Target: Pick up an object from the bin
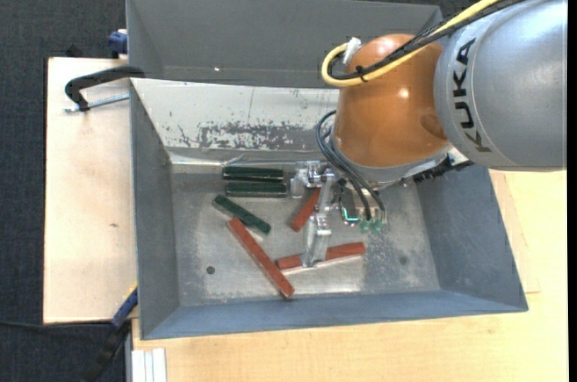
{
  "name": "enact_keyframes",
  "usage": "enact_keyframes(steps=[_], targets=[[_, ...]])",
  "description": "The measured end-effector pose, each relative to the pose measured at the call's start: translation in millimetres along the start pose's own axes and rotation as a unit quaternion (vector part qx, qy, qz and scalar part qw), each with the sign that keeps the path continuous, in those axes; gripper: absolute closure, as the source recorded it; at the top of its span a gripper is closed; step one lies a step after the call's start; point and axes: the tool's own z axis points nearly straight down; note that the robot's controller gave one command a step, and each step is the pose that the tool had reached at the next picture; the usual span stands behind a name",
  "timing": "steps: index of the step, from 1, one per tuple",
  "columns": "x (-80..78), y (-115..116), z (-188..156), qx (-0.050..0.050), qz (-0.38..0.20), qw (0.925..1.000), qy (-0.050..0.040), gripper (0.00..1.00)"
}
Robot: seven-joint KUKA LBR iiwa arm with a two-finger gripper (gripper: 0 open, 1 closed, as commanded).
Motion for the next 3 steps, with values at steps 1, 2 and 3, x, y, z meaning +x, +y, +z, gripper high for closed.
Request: enact_keyframes(steps=[1, 2, 3], targets=[[-1.1, -0.6, -4.1, 0.000, 0.001, 1.0000, -0.0038, 0.00], [3.6, -15.3, 29.0, -0.001, -0.111, 0.9938, -0.0086, 0.00], [3.6, -37.8, 80.0, 0.001, -0.172, 0.9852, -0.0049, 0.00]])
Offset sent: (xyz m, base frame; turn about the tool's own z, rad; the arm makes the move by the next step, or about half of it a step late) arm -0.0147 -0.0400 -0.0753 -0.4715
